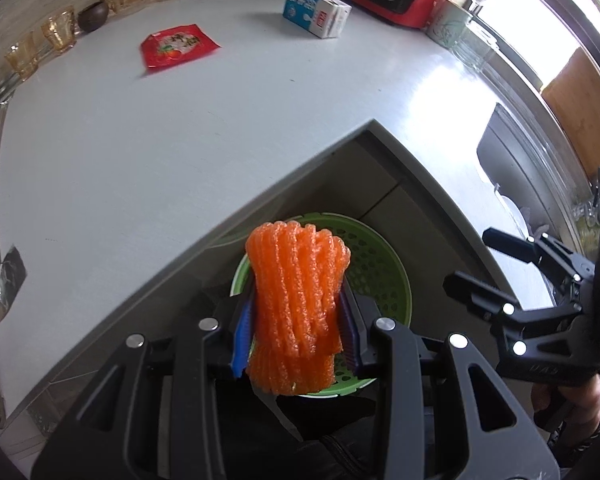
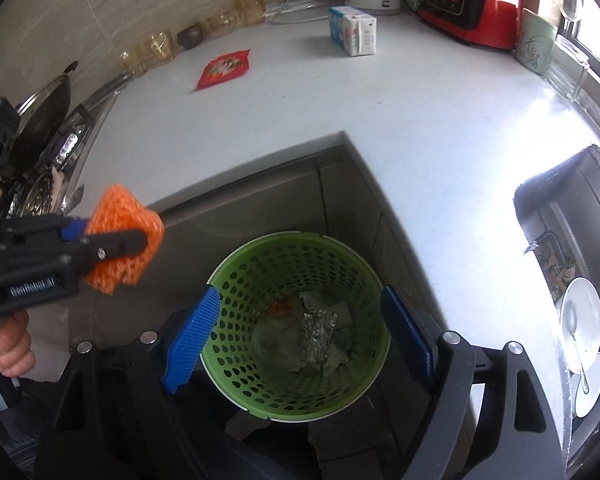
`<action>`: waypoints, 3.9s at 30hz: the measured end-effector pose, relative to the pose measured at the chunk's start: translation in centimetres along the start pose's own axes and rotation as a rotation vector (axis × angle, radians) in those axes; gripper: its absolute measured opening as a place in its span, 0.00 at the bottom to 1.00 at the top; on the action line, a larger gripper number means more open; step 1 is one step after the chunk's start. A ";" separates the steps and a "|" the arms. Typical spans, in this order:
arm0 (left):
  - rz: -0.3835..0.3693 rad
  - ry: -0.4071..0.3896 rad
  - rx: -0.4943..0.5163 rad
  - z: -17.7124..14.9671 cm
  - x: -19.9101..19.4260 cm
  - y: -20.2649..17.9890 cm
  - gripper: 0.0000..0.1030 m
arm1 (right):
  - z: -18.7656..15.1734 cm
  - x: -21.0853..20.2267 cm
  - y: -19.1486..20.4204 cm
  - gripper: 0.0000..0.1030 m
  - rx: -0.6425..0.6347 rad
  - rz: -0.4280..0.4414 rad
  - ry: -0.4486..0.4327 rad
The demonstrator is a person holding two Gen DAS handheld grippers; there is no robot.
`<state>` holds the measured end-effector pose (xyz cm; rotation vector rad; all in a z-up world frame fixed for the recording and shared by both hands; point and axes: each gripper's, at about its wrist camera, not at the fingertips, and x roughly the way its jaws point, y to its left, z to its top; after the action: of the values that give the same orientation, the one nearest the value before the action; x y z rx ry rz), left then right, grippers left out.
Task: Collect trash
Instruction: 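Carry foam net and blister pack over the green basket and release both, then move both tools to the counter toward the red snack bag and milk carton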
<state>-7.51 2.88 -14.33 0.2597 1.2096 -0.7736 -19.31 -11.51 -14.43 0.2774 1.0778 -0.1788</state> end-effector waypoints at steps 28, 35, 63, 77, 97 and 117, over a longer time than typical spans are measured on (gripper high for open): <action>0.022 0.069 0.043 -1.3 3.2 -4.1 0.81 | -2.1 -1.2 -3.0 0.82 0.051 -0.037 0.003; 0.080 0.013 -0.038 -0.9 1.5 -2.1 0.81 | -1.6 -1.3 -2.9 0.84 0.045 -0.027 -0.018; 0.279 -0.102 -0.484 21.9 5.8 13.0 0.93 | 12.1 2.9 0.0 0.94 0.173 -0.083 -0.110; 0.379 -0.035 -0.537 27.1 12.8 17.7 0.93 | 21.3 6.4 0.3 0.94 0.213 -0.209 -0.127; 0.531 -0.095 -0.586 27.7 12.9 14.7 0.93 | 27.5 9.2 -2.8 0.94 0.057 -0.101 -0.153; 0.573 -0.155 -0.559 28.9 13.8 11.6 0.81 | 32.2 12.8 -7.4 0.94 -0.068 0.035 -0.157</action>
<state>23.48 -10.59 -18.89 0.0706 1.0807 0.0513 11.65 -28.59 -12.52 0.2173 0.9206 -0.1308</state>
